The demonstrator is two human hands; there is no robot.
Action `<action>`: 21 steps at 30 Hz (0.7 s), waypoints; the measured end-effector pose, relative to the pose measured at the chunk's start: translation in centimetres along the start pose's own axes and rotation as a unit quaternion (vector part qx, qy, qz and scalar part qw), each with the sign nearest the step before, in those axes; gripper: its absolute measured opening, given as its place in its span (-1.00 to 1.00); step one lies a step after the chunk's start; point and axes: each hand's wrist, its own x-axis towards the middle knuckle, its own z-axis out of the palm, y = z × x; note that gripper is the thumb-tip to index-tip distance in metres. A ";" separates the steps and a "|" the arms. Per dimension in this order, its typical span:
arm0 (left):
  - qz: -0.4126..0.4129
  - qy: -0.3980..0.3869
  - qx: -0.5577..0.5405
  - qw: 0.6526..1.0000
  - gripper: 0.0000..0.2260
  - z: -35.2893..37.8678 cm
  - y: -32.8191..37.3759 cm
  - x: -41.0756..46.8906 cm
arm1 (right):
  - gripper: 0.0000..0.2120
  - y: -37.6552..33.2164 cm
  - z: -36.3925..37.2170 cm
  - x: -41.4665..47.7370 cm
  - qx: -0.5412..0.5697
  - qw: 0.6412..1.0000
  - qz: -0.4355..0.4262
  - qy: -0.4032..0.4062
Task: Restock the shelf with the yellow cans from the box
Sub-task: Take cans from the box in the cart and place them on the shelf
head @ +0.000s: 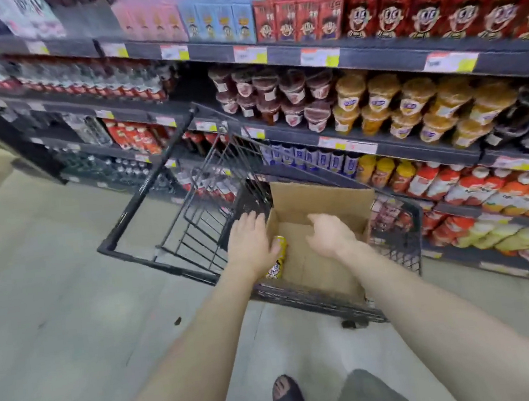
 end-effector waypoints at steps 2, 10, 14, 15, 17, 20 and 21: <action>-0.009 -0.020 -0.020 1.000 -0.31 1.7 -1.1 1.4 | -0.44 -0.8 0.8 2.0 -0.008 1.000 0.002 -0.007; -0.081 -0.144 -0.089 0.982 -0.61 8.3 -2.2 7.3 | -0.66 -1.0 4.6 11.9 0.009 0.992 0.063 -0.110; -0.117 -0.193 -0.114 0.967 -0.64 11.7 -1.8 11.2 | -0.61 0.0 6.4 18.0 0.045 0.982 0.096 -0.154; -0.133 -0.207 -0.127 0.961 -0.64 12.8 -1.5 12.0 | -0.60 0.4 7.0 19.4 0.053 0.980 0.106 -0.162; -0.164 -0.239 -0.146 0.946 -0.61 15.3 -0.9 13.7 | -0.59 1.4 8.7 22.0 0.074 0.973 0.132 -0.176; -0.207 -0.284 -0.152 0.924 -0.56 19.1 -0.4 15.5 | -0.61 2.8 12.3 25.6 0.105 0.962 0.161 -0.192; -0.212 -0.297 -0.148 0.919 -0.54 20.6 -0.4 15.9 | -0.59 3.2 13.6 26.6 0.114 0.958 0.169 -0.202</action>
